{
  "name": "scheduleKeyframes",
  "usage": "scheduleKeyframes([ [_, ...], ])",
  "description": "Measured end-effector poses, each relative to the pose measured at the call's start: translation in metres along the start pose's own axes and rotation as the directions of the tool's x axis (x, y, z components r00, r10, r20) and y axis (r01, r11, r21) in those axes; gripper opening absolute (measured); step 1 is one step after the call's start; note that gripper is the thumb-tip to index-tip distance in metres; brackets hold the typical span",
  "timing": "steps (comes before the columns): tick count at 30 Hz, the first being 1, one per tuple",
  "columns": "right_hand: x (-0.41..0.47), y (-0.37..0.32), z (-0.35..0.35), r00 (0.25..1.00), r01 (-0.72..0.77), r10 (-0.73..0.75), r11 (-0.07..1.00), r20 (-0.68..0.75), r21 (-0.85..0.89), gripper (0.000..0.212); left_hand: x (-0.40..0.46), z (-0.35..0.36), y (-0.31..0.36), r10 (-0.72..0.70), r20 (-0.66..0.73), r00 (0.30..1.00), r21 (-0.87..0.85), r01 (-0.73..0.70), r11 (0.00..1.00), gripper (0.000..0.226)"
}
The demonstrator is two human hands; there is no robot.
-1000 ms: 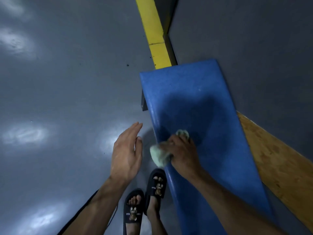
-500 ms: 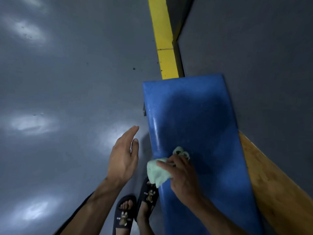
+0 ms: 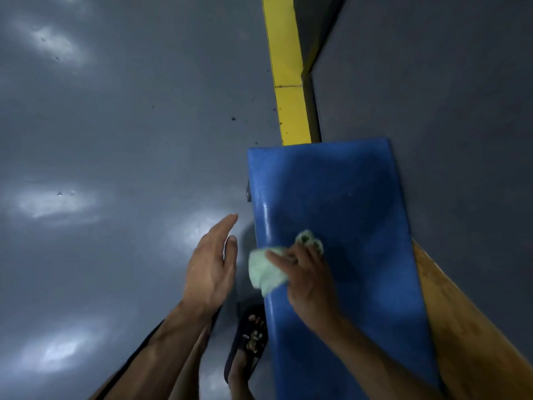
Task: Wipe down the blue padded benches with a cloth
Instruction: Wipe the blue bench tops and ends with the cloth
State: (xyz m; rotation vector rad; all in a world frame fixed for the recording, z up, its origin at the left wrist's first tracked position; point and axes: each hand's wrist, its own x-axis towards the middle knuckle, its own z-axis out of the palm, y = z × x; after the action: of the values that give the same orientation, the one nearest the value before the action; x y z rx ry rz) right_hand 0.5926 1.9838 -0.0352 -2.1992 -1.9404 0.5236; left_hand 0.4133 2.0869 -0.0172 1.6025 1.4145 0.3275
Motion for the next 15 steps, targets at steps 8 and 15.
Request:
scheduleKeyframes([
  [8, 0.113, 0.002, -0.016, 0.999, 0.026, -0.025, 0.999, -0.031, 0.020, 0.041, 0.032, -0.014, -0.001, -0.020, 0.026, 0.999, -0.047, 0.021, 0.999, 0.049],
  [15, 0.227, -0.006, -0.022, 0.985, -0.135, 0.133, 0.991, -0.112, -0.013, 0.045, 0.065, -0.013, -0.005, 0.003, 0.060, 0.998, -0.023, -0.001, 1.000, 0.042],
])
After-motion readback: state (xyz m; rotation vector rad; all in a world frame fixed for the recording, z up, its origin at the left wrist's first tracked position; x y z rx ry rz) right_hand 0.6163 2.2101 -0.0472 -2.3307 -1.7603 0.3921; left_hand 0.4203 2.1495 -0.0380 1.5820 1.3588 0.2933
